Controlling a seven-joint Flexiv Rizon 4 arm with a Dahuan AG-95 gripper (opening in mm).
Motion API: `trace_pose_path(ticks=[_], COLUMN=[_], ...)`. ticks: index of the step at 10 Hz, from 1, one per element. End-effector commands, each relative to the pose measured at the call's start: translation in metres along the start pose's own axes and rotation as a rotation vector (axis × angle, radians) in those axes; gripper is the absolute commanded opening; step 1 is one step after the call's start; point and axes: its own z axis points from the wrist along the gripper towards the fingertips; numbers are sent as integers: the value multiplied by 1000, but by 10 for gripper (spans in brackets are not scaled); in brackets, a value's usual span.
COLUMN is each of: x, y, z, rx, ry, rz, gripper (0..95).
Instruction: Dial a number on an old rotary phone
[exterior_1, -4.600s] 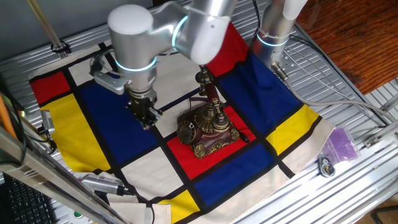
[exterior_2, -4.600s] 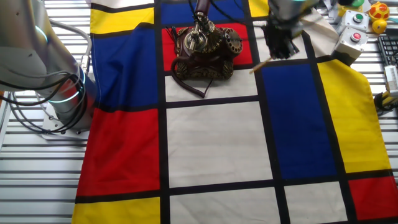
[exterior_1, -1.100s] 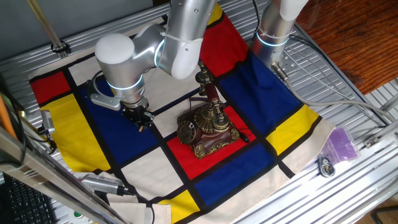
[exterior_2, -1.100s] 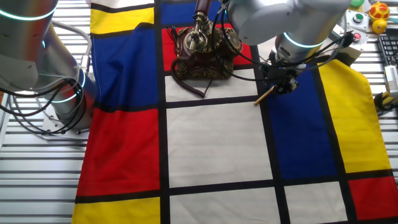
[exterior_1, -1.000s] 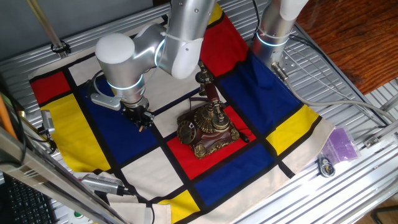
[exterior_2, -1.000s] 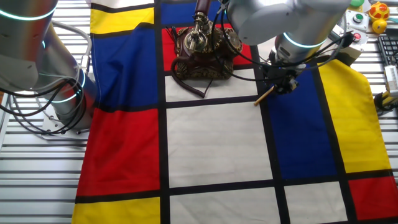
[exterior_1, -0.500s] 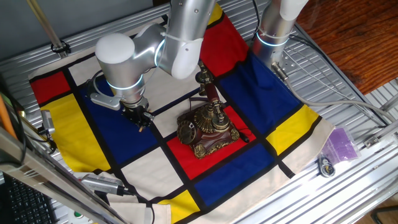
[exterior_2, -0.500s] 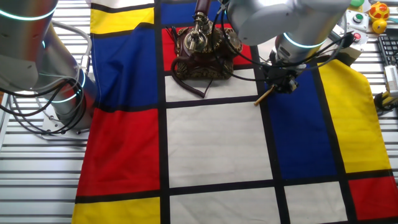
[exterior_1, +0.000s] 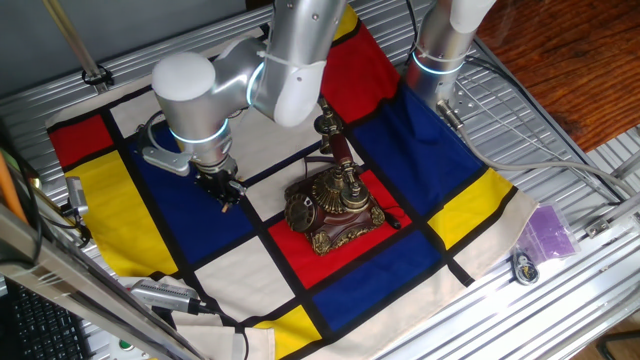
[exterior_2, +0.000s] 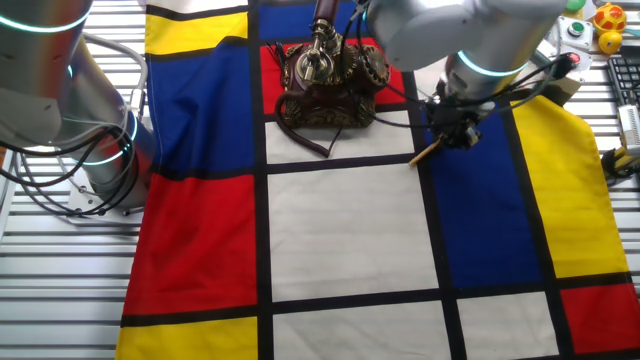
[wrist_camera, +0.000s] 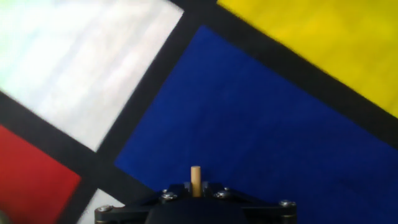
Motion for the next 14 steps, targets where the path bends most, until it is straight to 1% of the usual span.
trace_pose_path(ticks=[1, 2, 3, 4, 5, 6, 7, 8, 9, 10, 11, 13, 14], x=[-11, -19, -25, -33, -38, -43, -45, -47, -48, -50, -52, -56, -56], y=[7, 14, 20, 30, 35, 45, 52, 62, 70, 84, 93, 107, 110], z=[-31, -51, -65, -83, -91, -104, -111, -118, -123, -129, -131, -133, -133], rx=[-22, -38, -55, -95, -108, -146, -178, -198, -202, -208, -206, -198, -194], ry=[1, 8, 7, 8, 8, -3, -20, -39, -56, -70, -81, -103, -110], rz=[77, 134, 185, 262, 294, 364, 422, 481, 520, 555, 567, 585, 588], gripper=[0, 0, 0, 0, 0, 0, 0, 0, 0, 0, 0, 0, 0])
